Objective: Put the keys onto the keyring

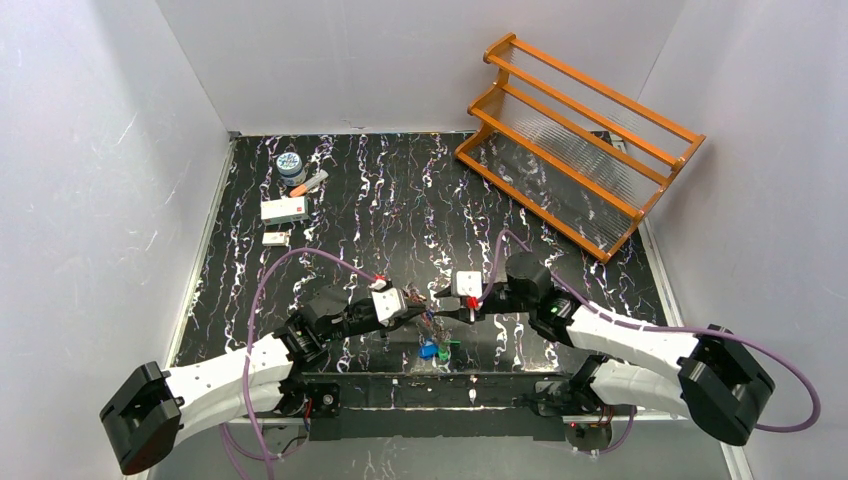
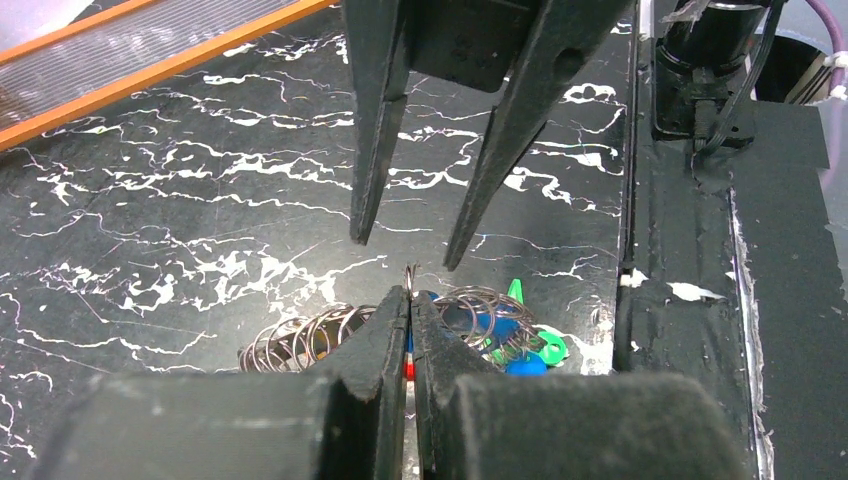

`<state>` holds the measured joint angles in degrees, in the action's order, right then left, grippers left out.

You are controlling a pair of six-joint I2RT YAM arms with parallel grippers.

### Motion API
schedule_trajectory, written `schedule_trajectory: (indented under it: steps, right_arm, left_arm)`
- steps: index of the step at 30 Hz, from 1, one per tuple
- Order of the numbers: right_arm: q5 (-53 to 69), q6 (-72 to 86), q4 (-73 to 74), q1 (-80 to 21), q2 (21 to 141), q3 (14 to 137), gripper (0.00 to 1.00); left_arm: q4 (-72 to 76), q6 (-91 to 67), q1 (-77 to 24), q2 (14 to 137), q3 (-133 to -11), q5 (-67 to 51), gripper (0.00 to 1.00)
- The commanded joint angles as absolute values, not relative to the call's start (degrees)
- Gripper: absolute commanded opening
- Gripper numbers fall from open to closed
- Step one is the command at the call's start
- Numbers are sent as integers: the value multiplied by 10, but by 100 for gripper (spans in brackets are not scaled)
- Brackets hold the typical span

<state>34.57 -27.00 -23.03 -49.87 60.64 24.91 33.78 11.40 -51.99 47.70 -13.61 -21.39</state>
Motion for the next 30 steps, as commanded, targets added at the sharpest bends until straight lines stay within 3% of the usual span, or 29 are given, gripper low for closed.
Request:
schedule_trajectory:
  steps: [1,16,21,28,30]
  right_arm:
    - [361,-286,-297,-498,630,270,44]
    - [383,-294,-309,-498,660,288,22]
    - [394,-300,-293,-498,657,288,1]
    - [385,-328,-205,-498,645,309,1]
    - [377,-337,-165,-498,642,323,1]
  left_arm:
    - [362,127,-523,462,-134,-232,0]
    - [369,124,-522,474,-140,-236,0]
    - [371,124,-522,475,-141,-232,0]
    - [367,124,-522,467,-137,-188,1]
    - [362,124,-523,462,-137,-163,14]
